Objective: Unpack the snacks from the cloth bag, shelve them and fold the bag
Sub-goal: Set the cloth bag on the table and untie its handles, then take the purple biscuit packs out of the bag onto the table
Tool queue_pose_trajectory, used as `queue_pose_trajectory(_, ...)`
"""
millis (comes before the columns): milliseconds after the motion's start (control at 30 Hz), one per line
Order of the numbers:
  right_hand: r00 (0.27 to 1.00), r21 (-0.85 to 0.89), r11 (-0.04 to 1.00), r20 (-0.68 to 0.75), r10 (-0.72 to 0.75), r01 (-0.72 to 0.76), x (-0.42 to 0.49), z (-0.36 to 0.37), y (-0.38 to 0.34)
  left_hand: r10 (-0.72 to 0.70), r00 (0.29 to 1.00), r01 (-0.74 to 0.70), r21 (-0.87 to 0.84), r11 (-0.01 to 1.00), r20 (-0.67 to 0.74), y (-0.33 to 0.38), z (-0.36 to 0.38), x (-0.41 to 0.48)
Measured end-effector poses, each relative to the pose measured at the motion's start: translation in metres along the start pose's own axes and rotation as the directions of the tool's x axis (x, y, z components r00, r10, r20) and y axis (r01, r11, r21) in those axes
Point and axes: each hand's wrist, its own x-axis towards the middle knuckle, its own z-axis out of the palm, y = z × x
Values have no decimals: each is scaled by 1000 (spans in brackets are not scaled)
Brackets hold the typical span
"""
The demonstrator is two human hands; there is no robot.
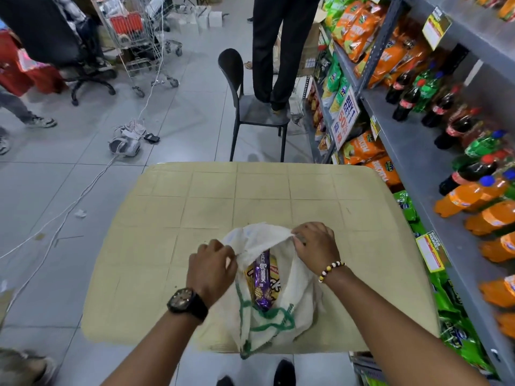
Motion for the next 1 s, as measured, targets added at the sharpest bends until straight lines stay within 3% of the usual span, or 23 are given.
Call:
queue_pose_trajectory(200,998,24,999,57,-40,39,63,1,-13,-131,991,132,52,990,-21,-15,-4,57)
queue_pose_trajectory(333,940,-63,998,340,1,22,81,21,-19,-369,916,353,120,928,161,-30,13,73)
queue_pose_trajectory(400,913,-100,995,408,27,16,79,25,-17,-438,866,416,138,899,241,-37,22,70)
queue_pose_trajectory(767,915,21,975,350,200,-221,-3,-2,32,-328,928,303,152,941,178,-84,55,-34)
queue_pose_trajectory(1000,915,166,918,254,313,-360,-56,-4,-5,-229,924,174,198,965,306,-131,88,-70)
